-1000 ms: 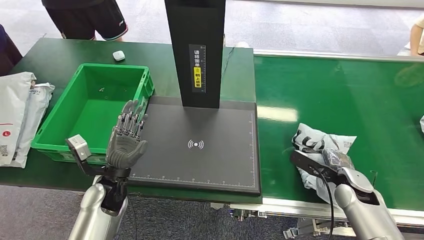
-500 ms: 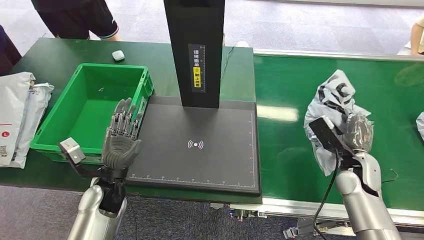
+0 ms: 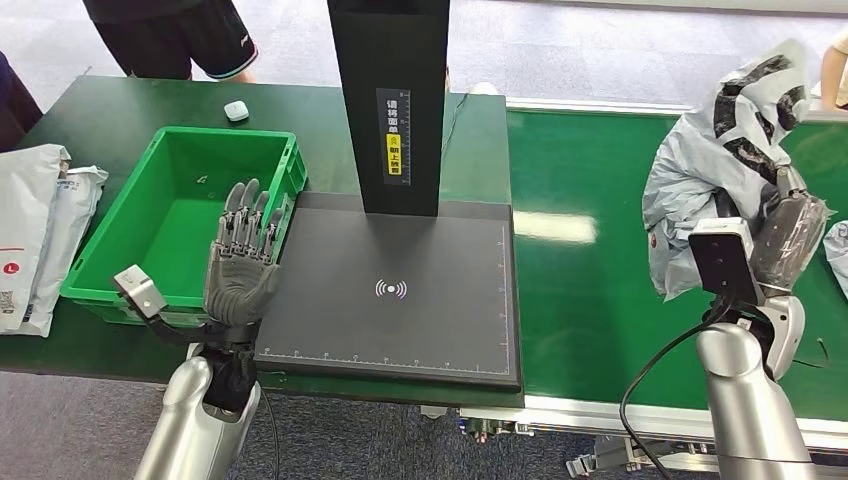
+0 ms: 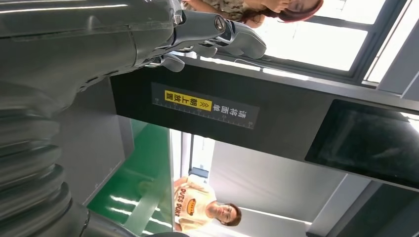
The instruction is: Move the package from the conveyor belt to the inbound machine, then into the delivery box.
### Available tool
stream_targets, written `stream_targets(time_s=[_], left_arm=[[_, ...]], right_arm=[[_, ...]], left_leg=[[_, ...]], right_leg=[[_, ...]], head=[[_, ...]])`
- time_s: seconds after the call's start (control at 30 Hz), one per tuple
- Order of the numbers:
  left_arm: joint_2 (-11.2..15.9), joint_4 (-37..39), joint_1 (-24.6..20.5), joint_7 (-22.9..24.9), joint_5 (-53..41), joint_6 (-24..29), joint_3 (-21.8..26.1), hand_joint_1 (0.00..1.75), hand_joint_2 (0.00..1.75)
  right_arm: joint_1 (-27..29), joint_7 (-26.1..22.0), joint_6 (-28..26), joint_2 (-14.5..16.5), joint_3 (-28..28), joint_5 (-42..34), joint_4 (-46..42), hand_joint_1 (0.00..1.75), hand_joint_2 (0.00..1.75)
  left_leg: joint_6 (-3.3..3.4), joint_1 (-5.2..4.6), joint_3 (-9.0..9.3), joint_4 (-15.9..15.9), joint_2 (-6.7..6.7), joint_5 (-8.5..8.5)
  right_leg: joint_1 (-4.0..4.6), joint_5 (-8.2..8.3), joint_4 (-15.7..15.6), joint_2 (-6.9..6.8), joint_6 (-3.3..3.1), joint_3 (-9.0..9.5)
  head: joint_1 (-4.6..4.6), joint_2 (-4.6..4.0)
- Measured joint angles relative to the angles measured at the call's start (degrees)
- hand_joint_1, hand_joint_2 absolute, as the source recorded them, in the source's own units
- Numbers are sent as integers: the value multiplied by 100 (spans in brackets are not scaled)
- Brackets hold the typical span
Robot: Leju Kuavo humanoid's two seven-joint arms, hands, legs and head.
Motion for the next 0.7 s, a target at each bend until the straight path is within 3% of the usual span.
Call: stream_targets(time_s=[0.13, 0.23, 0.33, 0.5, 0.7], left_arm=[[2, 10, -7, -6, 7, 20, -8, 0, 175], [2, 14, -26, -60, 50, 75, -10, 0, 175], [-1, 40, -112, -143, 88, 156, -14, 0, 175], [-11, 136, -330, -217, 90, 185, -43, 0, 175], [-38, 275, -567, -215, 88, 186, -60, 0, 175]], right_arm=[[0, -65, -30, 16, 0, -44, -58, 175, 175], [-6, -408, -156, 36, 16, -91, -159, 175, 175], [-106, -590, -26, 49, 210, 318, -331, 175, 175], [-549, -472, 346, 60, 1165, 1606, -346, 175, 175], [-1490, -246, 756, 75, 2621, 1978, -135, 175, 175]], left_leg=[[0, 0, 0, 0, 0, 0], [0, 0, -2, -1, 0, 0], [0, 1, 0, -2, 7, 0], [-4, 1, 4, -2, 24, 3], [-5, 2, 5, -1, 22, 7]], right_leg=[[0, 0, 0, 0, 0, -1], [0, 0, 0, 0, 0, -1], [2, 1, 1, 10, -1, -1], [3, 5, 5, 26, -4, -2], [3, 7, 7, 23, -5, -3]], head=[[1, 0], [-1, 0], [0, 0], [0, 0], [-1, 0]])
